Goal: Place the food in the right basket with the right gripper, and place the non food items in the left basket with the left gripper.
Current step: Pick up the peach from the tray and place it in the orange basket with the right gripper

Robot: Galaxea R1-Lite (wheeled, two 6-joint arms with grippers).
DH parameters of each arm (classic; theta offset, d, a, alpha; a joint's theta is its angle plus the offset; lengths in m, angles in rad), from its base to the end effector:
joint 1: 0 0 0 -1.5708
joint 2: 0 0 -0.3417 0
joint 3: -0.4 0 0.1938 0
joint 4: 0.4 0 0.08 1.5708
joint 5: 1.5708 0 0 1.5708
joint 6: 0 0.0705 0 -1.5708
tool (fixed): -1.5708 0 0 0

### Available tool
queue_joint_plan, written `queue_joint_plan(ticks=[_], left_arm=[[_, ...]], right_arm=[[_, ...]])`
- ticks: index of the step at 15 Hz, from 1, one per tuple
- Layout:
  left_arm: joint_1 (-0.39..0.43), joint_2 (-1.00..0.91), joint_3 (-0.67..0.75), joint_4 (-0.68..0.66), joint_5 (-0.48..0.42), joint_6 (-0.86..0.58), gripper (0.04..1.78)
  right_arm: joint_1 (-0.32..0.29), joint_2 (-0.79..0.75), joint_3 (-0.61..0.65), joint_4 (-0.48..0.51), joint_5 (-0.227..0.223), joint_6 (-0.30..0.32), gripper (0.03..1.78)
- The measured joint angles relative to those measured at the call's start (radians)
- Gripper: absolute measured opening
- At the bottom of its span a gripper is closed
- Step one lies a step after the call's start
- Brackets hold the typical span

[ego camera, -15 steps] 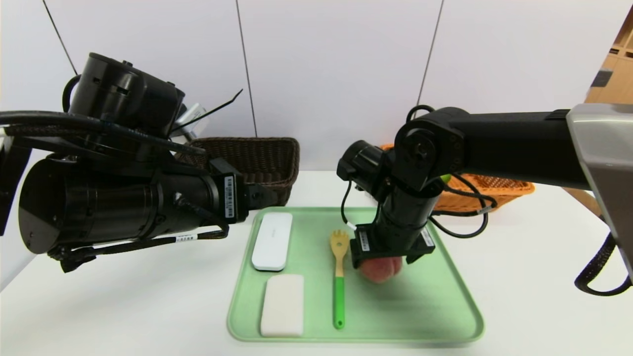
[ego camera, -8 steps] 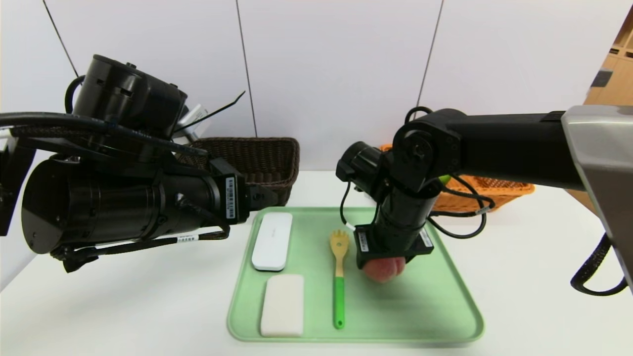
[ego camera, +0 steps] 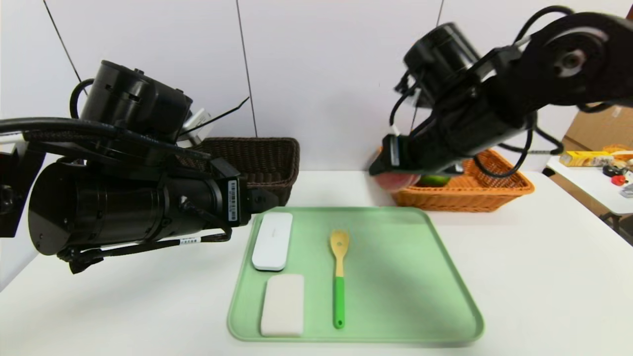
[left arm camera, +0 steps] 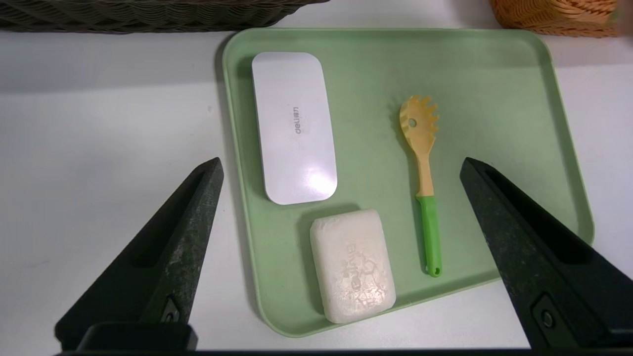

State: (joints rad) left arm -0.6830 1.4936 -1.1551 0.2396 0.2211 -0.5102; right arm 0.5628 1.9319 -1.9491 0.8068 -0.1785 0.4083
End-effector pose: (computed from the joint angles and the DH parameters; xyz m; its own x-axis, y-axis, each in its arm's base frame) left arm 0.2360 -0.1721 0.2713 0.7722 -0.3456 -0.5331 0.2060 0.9300 -0.3044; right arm 0.3476 0.2045 0.2921 0.6808 0.2196 -0.6988 -0.1464 0.9756 0.1639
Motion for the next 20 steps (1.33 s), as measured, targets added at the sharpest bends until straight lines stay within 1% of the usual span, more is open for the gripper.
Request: queue_joint_plan(ticks=[2,3,4,5,7,8,10,13,17,18,20], left_arm=[[0.0,0.003,-0.001,0.0,0.0,-0.002,1.69],[0.0,0.004,-0.001,0.0,0.0,-0.005,1.69],[-0.001,0.004,-0.001,0.0,0.0,-0.008,1.69],[-0.001,0.005,0.0,0.0,0.0,-0.011,1.69],[-0.001,0.006,0.0,0.0,0.0,-0.011,1.69],[-0.001,0.005,0.0,0.0,0.0,-0.012,1.69],[-0.001,0.004,0.003,0.001,0.0,-0.013,1.69],[-0.001,0.001,0.004,0.001,0.0,-0.014,1.69],[-0.001,-0.003,0.011,0.0,0.0,-0.014,1.69],[-0.001,-0.004,0.012,0.0,0.0,-0.014,1.69],[-0.001,-0.007,0.012,0.0,0.0,-0.014,1.69]], right_arm=[[-0.096,-0.036,-0.001,-0.103,-0.068,-0.1,1.14],[-0.151,-0.046,-0.001,-0.134,-0.084,-0.136,1.14],[-0.201,-0.05,-0.001,-0.146,-0.087,-0.151,1.14],[-0.25,-0.048,-0.001,-0.151,-0.082,-0.154,1.14],[-0.347,-0.02,-0.001,-0.155,-0.047,-0.155,1.13],[-0.386,0.002,0.0,-0.156,-0.031,-0.154,1.13],[-0.453,0.056,0.001,-0.162,-0.017,-0.15,1.13],[-0.502,0.13,0.003,-0.187,-0.011,-0.114,1.13],[-0.539,0.203,0.004,-0.19,-0.01,-0.11,1.13],[-0.541,0.215,0.004,-0.192,-0.009,-0.111,1.22],[-0.542,0.229,0.003,-0.23,-0.004,-0.109,1.34]])
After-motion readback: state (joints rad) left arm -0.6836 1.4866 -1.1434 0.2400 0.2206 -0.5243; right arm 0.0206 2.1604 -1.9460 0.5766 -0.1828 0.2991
